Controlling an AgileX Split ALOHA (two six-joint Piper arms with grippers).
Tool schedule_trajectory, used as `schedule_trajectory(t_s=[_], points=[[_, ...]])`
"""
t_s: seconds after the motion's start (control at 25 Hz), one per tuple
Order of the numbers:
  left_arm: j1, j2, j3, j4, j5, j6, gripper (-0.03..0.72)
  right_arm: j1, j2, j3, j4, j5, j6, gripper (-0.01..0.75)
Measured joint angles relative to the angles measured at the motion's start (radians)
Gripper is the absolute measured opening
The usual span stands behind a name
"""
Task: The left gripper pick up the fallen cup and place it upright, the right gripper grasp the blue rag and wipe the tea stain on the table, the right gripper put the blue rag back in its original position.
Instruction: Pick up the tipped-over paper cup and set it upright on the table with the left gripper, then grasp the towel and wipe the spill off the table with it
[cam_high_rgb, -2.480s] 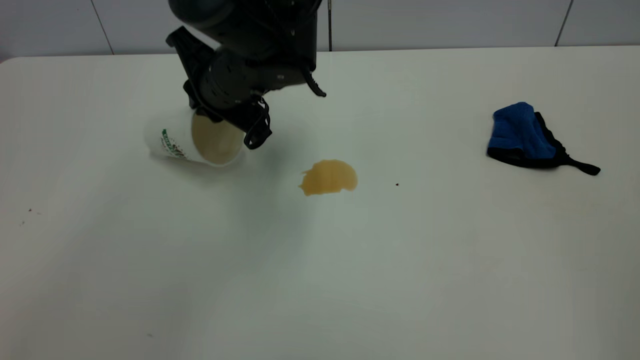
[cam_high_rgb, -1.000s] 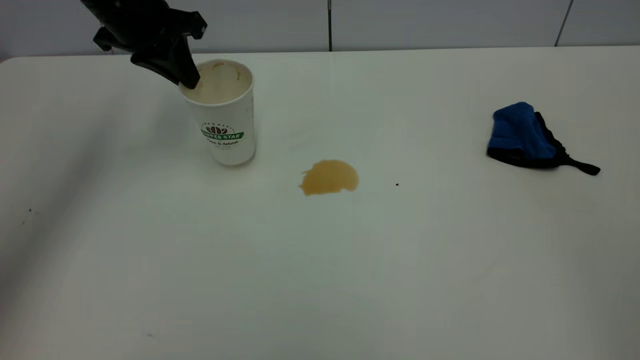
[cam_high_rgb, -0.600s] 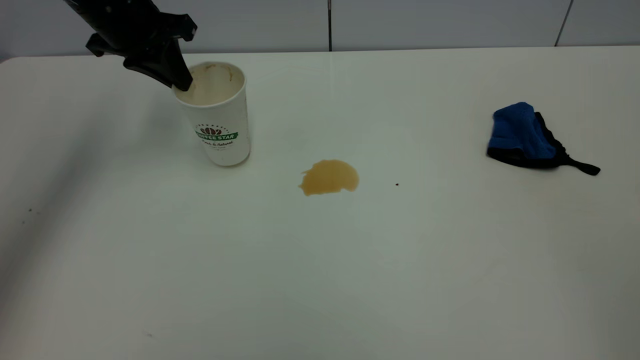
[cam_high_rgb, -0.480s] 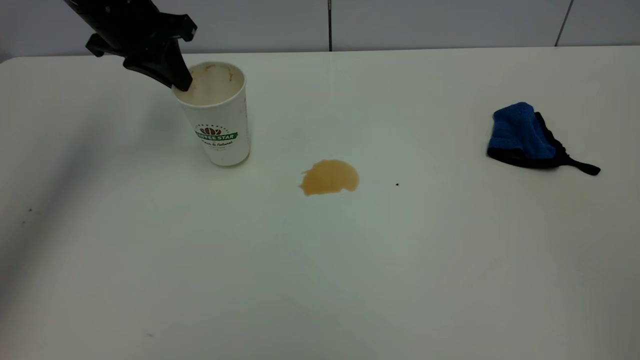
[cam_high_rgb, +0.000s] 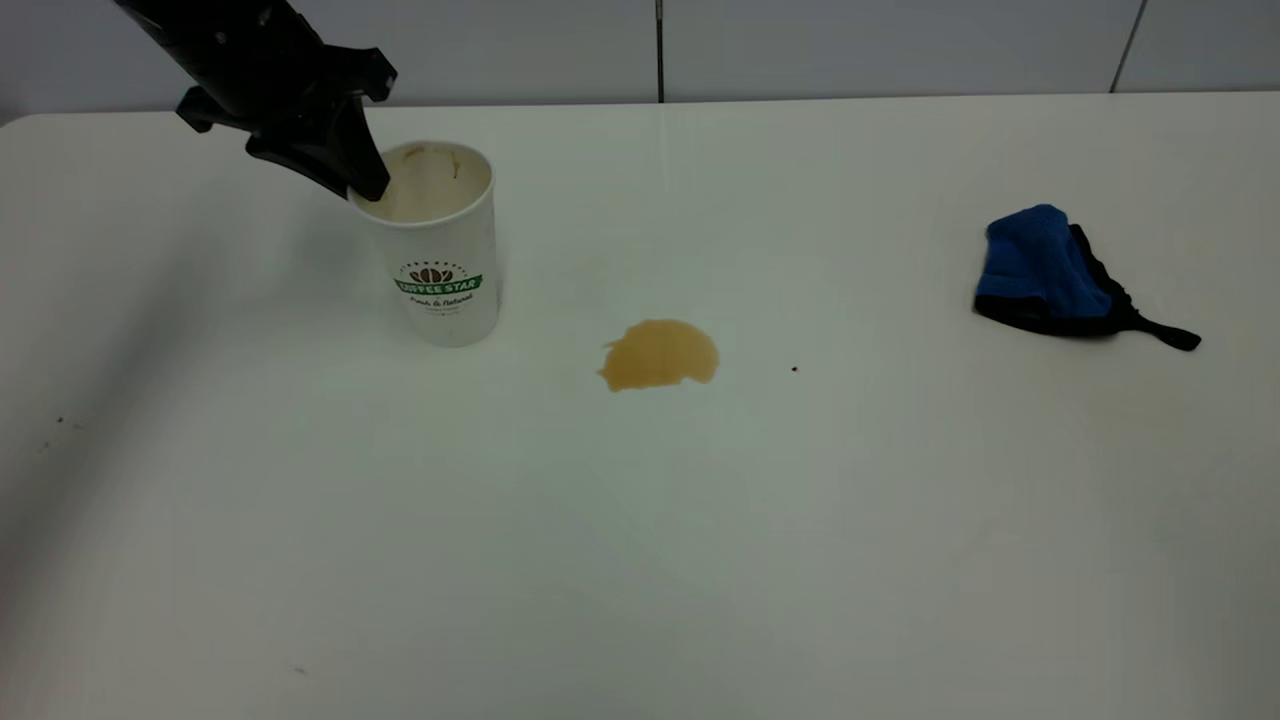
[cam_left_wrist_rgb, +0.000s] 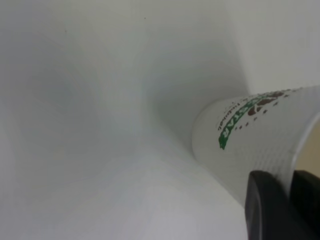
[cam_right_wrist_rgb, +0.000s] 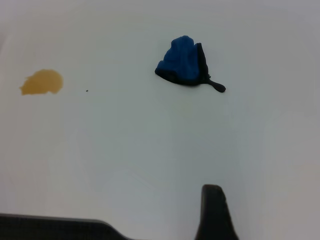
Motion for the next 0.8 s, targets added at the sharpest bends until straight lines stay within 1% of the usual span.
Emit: schedule_trajectory(t_s=[0.08,0.32,0.44,0.64,0.72,0.8], points=[[0.000,0.000,0.000,0.000,0.000,0.000,0.166,0.000,0.000,0.000,0.000,0.000,0.000,0.553],[0.000,-0.005,-0.016,0.000,-0.001,0.001,0.330,0.000,0.000,0.000,0.000,0.000,0.000,0.553],[0.000,-0.044,-0.037,0.015,0.020,0.001,0.391,0.000,0.000,0.000,0.000,0.000,0.000,0.553],[0.000,-0.180,-0.091,0.119,0.136,-0.031,0.414,0.000,0.000,0.000,0.000,0.000,0.000,0.553],[0.000,-0.257,-0.094,0.201,0.189,-0.087,0.414,0.000,0.000,0.000,0.000,0.000,0.000,0.553],[0.000,-0.329,-0.094,0.289,0.255,-0.187,0.416,0.000,0.000,0.000,0.000,0.000,0.000,0.553]])
